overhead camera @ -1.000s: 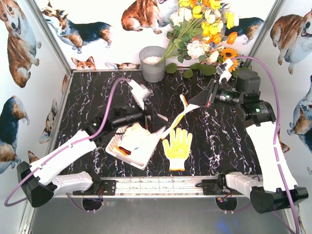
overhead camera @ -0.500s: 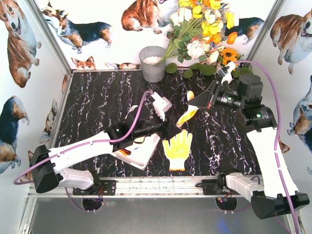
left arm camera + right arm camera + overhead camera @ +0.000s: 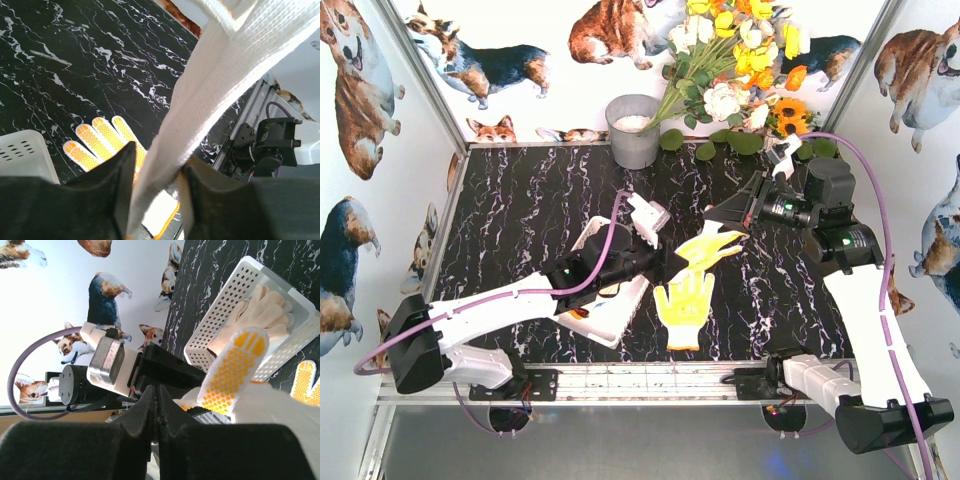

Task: Put the gloves into the storage basket
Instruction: Pick up the glove from the center of the board, then pair the glove with the glove.

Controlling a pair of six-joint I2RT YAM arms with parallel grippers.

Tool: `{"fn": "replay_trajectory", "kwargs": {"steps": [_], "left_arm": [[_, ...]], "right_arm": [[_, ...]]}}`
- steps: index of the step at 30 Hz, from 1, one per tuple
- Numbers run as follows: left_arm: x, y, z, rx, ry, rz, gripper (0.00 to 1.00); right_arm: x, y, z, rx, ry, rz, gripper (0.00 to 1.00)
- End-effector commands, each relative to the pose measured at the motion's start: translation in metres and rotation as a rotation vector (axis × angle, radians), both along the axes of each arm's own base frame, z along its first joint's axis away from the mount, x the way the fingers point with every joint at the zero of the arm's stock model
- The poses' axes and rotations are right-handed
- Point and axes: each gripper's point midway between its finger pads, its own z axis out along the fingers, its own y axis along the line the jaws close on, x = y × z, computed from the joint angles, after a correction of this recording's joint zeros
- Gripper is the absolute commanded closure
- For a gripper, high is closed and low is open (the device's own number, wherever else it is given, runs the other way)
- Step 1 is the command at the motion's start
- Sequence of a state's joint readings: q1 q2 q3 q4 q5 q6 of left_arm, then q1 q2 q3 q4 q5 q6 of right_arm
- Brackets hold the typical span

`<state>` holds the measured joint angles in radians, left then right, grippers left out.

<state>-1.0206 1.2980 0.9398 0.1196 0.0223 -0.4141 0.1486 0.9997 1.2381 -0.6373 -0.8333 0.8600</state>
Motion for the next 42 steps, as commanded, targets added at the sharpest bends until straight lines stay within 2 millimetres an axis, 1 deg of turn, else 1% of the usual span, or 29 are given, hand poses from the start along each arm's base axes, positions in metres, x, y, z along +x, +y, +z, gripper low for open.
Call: {"fn": "replay_trajectory", "kwargs": {"steps": [1,3,4,6,9,10,11,12,16,19,23,24,26,28,29,31,32,35,39,42], "left_arm": [[-0.005,-0.007,-0.010,-0.009,0.023,-0.018,0.92],[-0.002,-0.003,-0.013,0.004,0.029,0.007,1.00],[-0.002,-0.001,-0.013,0.009,0.029,0.016,1.00],[0.000,0.003,-0.012,0.021,0.030,0.035,1.00],[0.004,0.008,-0.016,0.058,0.047,0.073,1.00],[0.006,0.009,-0.018,0.072,0.056,0.084,1.00],[0.006,0.008,-0.021,0.085,0.064,0.085,1.00],[0.007,0.007,-0.023,0.095,0.072,0.086,1.00],[0.007,-0.001,-0.031,0.128,0.104,0.075,1.00],[0.008,-0.004,-0.036,0.150,0.111,0.069,1.00],[0.003,-0.008,-0.038,0.159,0.103,0.017,1.00],[0.001,-0.008,-0.038,0.160,0.101,0.010,1.00],[0.001,-0.007,-0.040,0.157,0.108,0.015,1.00],[0.002,-0.005,-0.039,0.142,0.132,0.043,1.00],[0.003,-0.004,-0.036,0.125,0.148,0.060,1.00],[0.005,-0.004,-0.031,0.091,0.196,0.107,1.00],[0.008,-0.002,-0.029,0.076,0.231,0.139,1.00],[0.015,0.005,-0.031,0.033,0.370,0.251,1.00],[0.018,0.006,-0.027,-0.079,0.531,0.313,1.00],[0.020,0.006,-0.024,-0.137,0.631,0.363,1.00]], "right_arm": [[0.007,-0.002,0.007,0.006,-0.053,-0.032,1.00],[0.015,-0.010,-0.010,-0.054,-0.006,-0.102,1.00],[0.019,-0.015,-0.021,-0.089,0.026,-0.140,0.98],[0.025,-0.025,-0.042,-0.146,0.087,-0.210,0.79],[0.030,-0.035,-0.064,-0.184,0.157,-0.287,0.39],[0.032,-0.037,-0.069,-0.188,0.178,-0.309,0.37],[0.032,-0.039,-0.075,-0.194,0.198,-0.325,0.30],[0.032,-0.040,-0.080,-0.201,0.215,-0.341,0.28],[0.025,-0.035,-0.090,-0.218,0.236,-0.383,0.27],[0.017,-0.018,-0.099,-0.203,0.262,-0.357,0.27],[0.008,-0.001,-0.118,-0.135,0.341,-0.308,0.28],[0.006,0.001,-0.125,-0.129,0.361,-0.299,0.28],[0.002,0.003,-0.131,-0.123,0.380,-0.285,0.29],[-0.004,0.003,-0.133,-0.126,0.378,-0.264,0.29],[-0.008,0.002,-0.134,-0.132,0.371,-0.259,0.29],[-0.014,-0.002,-0.138,-0.156,0.338,-0.243,0.29],[-0.017,-0.003,-0.139,-0.174,0.296,-0.221,0.30],[-0.025,-0.008,-0.144,-0.240,0.166,-0.170,0.31],[-0.038,-0.019,-0.154,-0.398,-0.013,-0.110,0.33],[-0.047,-0.025,-0.160,-0.515,-0.105,-0.072,0.32]]}}
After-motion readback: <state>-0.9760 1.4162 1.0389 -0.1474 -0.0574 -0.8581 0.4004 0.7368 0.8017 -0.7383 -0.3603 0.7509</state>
